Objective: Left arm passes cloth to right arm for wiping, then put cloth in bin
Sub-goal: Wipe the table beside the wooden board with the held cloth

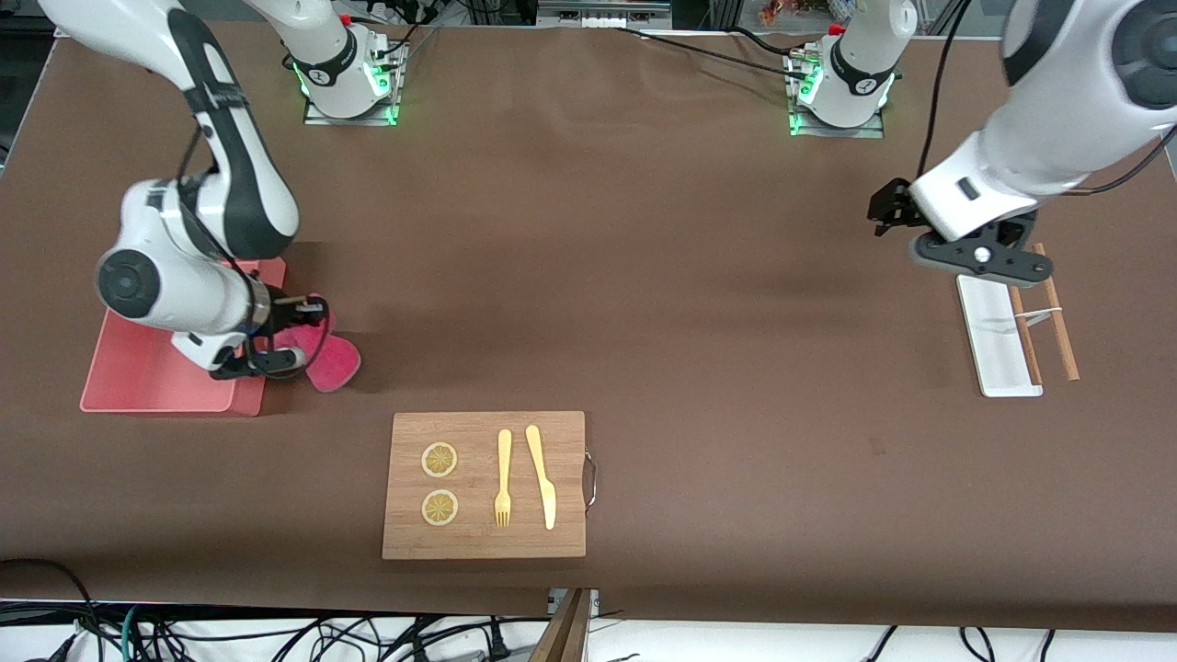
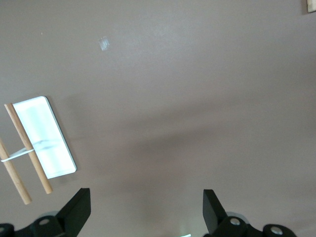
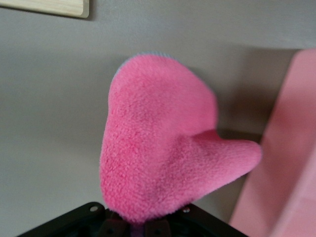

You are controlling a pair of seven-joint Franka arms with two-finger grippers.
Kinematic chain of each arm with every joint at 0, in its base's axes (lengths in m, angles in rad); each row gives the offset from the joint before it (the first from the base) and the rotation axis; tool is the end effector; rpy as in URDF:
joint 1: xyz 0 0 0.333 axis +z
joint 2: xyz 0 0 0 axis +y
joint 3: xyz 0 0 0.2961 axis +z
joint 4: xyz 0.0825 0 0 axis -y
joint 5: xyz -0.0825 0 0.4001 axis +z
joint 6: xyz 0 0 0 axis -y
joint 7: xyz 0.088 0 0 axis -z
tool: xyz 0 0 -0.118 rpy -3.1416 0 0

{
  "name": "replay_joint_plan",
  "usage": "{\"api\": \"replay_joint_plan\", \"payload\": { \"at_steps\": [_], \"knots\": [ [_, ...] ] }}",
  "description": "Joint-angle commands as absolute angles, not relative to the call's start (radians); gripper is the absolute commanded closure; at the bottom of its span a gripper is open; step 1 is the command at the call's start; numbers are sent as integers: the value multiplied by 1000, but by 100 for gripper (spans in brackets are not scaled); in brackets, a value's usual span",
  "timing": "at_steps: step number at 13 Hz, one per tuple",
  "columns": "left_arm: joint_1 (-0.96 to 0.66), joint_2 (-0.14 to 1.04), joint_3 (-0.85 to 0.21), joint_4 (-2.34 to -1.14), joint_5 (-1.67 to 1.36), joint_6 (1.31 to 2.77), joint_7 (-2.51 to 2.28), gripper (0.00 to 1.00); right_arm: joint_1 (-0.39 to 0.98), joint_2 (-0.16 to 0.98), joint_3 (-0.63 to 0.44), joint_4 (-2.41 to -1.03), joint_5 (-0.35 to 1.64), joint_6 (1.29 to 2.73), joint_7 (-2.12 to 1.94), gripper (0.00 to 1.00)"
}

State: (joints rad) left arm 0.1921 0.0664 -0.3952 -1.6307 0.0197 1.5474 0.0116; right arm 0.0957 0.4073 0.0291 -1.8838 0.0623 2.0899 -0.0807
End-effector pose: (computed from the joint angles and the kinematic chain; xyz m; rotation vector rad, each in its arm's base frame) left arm 0.5674 -0.1089 0.5275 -3.1071 0.3380 0.2261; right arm 0.6058 0.0793 0.2373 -3.0570 -0.2573 0.3117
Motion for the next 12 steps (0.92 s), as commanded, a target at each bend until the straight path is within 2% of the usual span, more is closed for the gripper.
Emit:
{"api": "replay_joint_plan", "payload": {
  "at_steps": [1,2,5,12],
  "knots": [
    [229,55,-403,-1669,-14,1597,57,0,135,466,34,-1878,57,2163,-40,100],
    [232,63,-399,-1657,-8,1603,57,0,156,472,34,-1876,57,2172,-16,100],
    [221,169,-402,-1473,56,1592,41,0,228,498,35,-1841,60,2174,136,100],
    [230,176,-397,-1462,75,1594,-46,0,472,587,37,-1703,201,2175,507,100]
  ]
}}
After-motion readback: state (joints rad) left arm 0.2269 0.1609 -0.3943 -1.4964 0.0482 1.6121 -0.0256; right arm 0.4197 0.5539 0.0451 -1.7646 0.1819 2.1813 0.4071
